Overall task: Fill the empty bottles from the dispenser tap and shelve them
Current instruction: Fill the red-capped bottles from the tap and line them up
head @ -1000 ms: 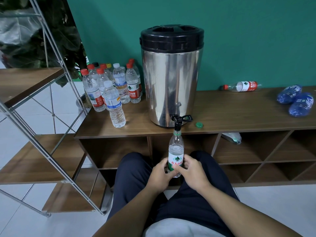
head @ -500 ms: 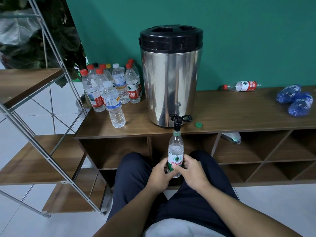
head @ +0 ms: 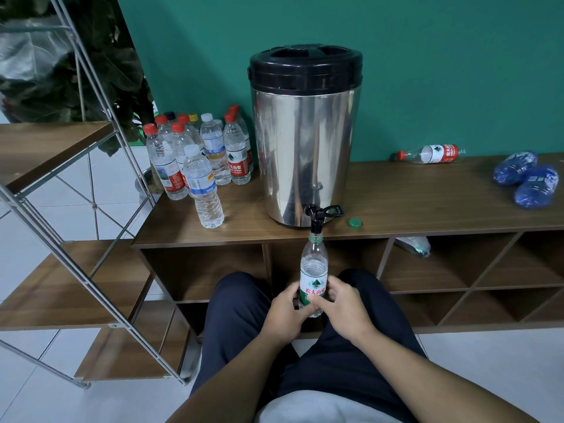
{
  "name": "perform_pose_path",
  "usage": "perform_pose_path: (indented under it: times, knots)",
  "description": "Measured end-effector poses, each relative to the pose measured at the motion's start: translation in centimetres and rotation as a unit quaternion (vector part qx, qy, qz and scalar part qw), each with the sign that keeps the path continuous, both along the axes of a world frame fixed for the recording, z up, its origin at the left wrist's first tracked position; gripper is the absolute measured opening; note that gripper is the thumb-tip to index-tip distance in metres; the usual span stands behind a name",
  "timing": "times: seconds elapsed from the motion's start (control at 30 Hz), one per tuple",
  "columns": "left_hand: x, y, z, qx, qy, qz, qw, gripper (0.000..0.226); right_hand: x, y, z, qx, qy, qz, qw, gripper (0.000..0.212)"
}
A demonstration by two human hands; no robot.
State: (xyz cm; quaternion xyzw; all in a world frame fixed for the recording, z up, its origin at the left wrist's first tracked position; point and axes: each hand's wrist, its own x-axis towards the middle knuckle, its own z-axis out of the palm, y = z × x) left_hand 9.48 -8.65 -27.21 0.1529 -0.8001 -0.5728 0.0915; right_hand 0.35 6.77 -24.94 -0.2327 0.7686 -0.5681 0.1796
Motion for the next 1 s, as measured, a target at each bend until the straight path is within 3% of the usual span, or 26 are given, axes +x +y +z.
perform_pose_path:
  times: [0.77, 1.0]
  knots:
    - [0.3, 0.2, 0.9, 0.006, -0.020, 0.003, 1.000, 0.047, 0.4, 0.1, 0.8, -0.010, 0.002, -0.012, 1.000, 0.041]
    - [-0.1, 0.3, 0.5, 0.023, -0.026, 0.007, 0.999, 0.058, 0.3, -0.1, 1.1, -0.014, 0.003, -0.022, 1.000, 0.040]
